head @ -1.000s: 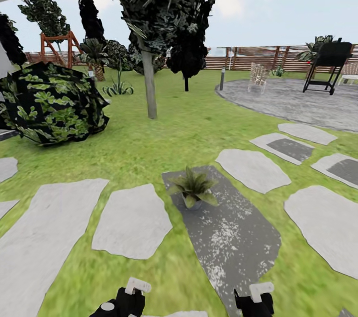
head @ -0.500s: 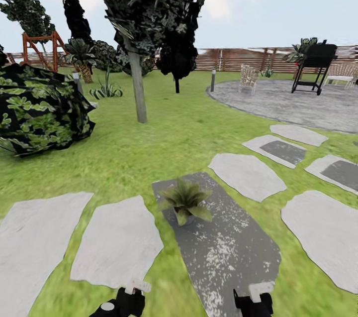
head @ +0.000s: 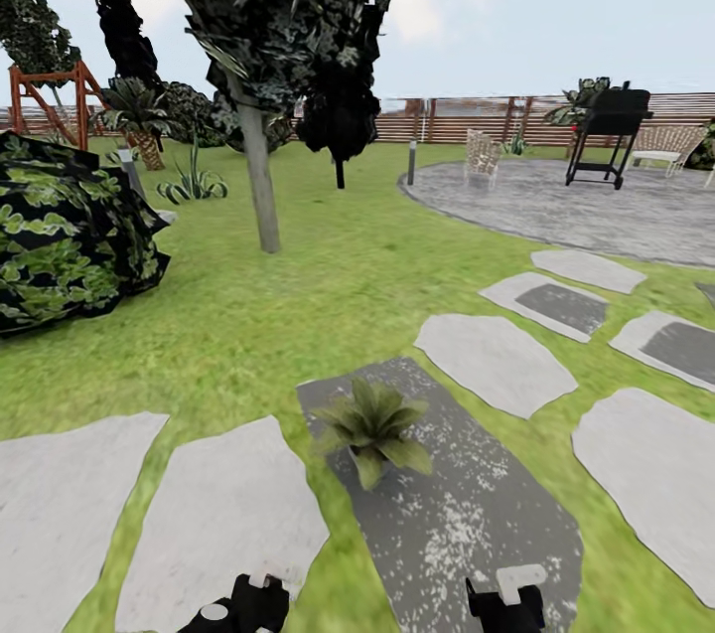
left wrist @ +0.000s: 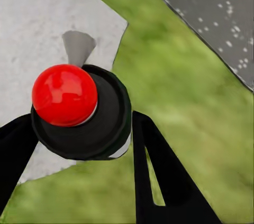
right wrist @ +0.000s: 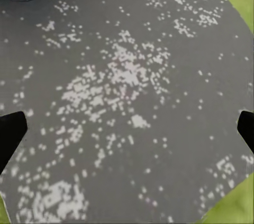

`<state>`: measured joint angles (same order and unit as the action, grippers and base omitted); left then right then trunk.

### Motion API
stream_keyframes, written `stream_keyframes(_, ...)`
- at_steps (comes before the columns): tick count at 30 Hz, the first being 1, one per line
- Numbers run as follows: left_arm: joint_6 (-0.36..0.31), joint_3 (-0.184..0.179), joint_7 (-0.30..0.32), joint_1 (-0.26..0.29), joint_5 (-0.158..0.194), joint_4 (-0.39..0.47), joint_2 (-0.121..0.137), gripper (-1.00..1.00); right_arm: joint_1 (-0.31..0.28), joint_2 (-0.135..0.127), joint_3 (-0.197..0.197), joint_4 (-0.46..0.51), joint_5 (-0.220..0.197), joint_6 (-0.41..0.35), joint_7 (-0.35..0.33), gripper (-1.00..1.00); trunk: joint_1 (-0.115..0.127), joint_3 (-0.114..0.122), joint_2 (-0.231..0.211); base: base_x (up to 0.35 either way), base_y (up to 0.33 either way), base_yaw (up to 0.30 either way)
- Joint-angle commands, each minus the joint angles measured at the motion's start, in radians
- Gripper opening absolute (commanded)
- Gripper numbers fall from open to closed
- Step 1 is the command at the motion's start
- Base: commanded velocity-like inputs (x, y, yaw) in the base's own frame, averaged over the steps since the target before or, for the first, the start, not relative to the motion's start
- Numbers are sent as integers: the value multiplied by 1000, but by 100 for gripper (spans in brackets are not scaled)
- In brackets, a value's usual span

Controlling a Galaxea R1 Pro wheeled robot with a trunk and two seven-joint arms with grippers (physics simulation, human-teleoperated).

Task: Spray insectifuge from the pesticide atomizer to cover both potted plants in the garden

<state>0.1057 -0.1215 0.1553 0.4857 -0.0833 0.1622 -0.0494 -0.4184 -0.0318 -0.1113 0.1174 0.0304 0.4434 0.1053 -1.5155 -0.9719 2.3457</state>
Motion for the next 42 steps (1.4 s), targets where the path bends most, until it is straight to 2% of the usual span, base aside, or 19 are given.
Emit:
stream_keyframes(1,5,-1,0,1,-9,-1,0,-100,-1,0,-8,-1,3,2,10,100,0,-1,0,198,268,0)
stream_keyframes(9,5,-2,0,1,-9,-1,0,-100,0,0,-8,-1,3,2,10,100,0,2,0,182,102,-73)
stream_keyframes(30,6,-3,2,-18,-11,13,-1,-100,0,1,-8,-1,3,2,10,100,0,20,0,-23,0,-217)
stream_keyframes(33,4,-15,16,-17,-21,17,-3,-100,0,0,-9,-1,5,2,5,100,0,20,0,-3,0,-11)
stream_keyframes(34,2,-31,22,-14,-36,17,-5,-100,0,0,-12,0,7,3,2,100,0,20,0,-1,0,-3)
stream_keyframes(36,-1,-85,56,-7,-88,17,-2,-100,0,-1,-17,3,9,3,-2,100,0,20,0,0,0,-1)
stream_keyframes(37,-1,-114,96,-5,-118,17,0,-100,0,-4,-20,7,13,3,-10,100,0,20,0,0,0,0)
stream_keyframes(38,-1,-125,130,-4,-132,17,3,-100,0,-8,-27,9,21,3,-21,100,0,20,0,0,0,0)
stream_keyframes(39,-1,-135,187,-2,-144,18,12,-100,0,-13,-44,15,45,3,-50,100,0,20,0,0,0,0)
stream_keyframes(41,-2,-143,285,2,-152,39,46,-100,0,-30,-76,57,109,3,-108,100,0,20,0,0,0,0)
stream_keyframes(42,-3,-146,344,8,-155,70,75,-100,0,-41,-91,96,163,2,-138,100,0,20,0,0,0,0)
